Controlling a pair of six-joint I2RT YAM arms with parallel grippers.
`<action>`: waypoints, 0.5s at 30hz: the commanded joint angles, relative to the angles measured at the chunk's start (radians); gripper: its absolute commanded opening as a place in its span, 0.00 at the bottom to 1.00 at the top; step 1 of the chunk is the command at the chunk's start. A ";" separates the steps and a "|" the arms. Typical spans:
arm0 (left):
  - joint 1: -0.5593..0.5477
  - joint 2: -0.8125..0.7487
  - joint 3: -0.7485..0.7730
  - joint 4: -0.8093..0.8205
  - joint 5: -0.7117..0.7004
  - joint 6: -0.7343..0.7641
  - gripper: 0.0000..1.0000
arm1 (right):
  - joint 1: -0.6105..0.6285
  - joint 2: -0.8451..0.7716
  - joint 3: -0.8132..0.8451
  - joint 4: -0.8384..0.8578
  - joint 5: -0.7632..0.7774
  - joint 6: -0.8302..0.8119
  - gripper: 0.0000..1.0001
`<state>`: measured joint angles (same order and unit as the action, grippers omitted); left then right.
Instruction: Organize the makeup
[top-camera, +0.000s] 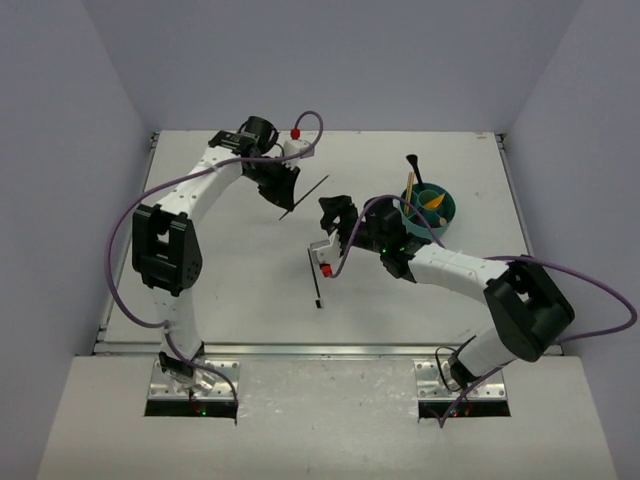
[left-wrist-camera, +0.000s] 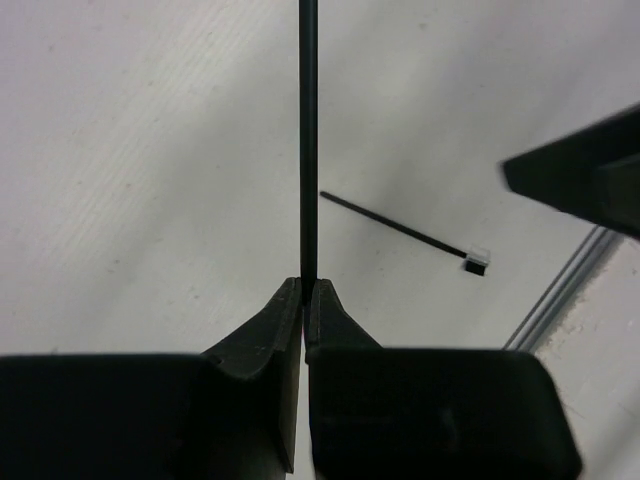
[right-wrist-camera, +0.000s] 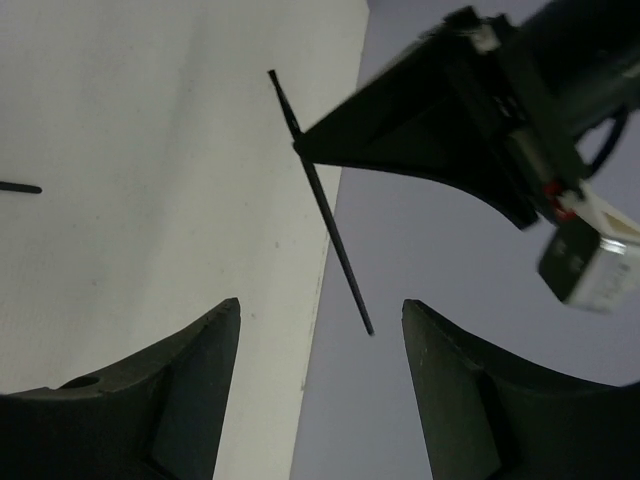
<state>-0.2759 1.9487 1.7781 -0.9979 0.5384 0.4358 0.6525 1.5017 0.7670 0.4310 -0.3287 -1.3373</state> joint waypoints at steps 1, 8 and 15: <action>-0.060 -0.063 0.043 -0.050 0.115 0.016 0.00 | 0.034 0.062 0.047 0.118 0.079 -0.165 0.63; -0.080 -0.070 0.042 -0.066 0.143 0.014 0.00 | 0.040 0.121 0.068 0.119 0.114 -0.210 0.62; -0.083 -0.077 0.030 -0.068 0.169 0.027 0.00 | 0.039 0.150 0.067 0.132 0.133 -0.202 0.57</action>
<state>-0.3595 1.9259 1.7973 -1.0677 0.6551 0.4410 0.6849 1.6373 0.7902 0.4999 -0.2092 -1.5202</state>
